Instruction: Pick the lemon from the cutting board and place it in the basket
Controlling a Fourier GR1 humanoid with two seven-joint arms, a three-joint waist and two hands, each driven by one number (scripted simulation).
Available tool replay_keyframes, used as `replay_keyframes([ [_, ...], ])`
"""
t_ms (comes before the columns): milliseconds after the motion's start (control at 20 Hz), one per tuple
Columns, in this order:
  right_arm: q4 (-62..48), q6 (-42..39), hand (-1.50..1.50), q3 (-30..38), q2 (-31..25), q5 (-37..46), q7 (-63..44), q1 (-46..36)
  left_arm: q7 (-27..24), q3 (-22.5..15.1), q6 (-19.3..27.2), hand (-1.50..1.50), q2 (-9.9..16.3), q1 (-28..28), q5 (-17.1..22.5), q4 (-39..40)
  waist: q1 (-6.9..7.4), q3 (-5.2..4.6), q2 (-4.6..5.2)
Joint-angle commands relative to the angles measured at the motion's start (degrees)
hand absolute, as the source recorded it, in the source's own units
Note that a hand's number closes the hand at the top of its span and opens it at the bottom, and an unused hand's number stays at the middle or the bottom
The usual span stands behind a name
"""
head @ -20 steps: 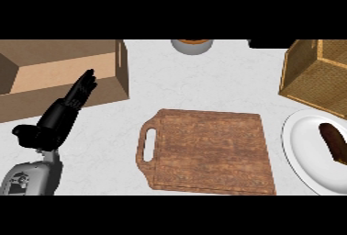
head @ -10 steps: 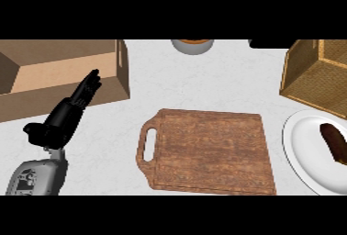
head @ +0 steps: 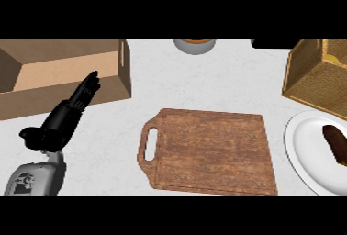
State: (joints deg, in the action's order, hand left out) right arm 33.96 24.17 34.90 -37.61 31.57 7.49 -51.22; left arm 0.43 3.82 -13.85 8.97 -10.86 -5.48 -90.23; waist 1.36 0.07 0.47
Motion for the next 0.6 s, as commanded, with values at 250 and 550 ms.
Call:
replay_keyframes([
  [250, -9.18, -0.38, -1.5, 1.73, -3.83, -4.58, 10.35, -4.43, 2.36, -0.86, 0.3, 0.0, -0.8, -0.94, -0.39, -0.87, 0.06, 0.02, 0.07],
  [550, -7.69, -5.01, -1.5, 6.35, -7.22, -11.35, 4.8, -7.71, -0.22, -1.12, 1.05, 0.0, -1.45, -0.45, -1.5, 0.96, -0.82, -0.03, -0.18],
])
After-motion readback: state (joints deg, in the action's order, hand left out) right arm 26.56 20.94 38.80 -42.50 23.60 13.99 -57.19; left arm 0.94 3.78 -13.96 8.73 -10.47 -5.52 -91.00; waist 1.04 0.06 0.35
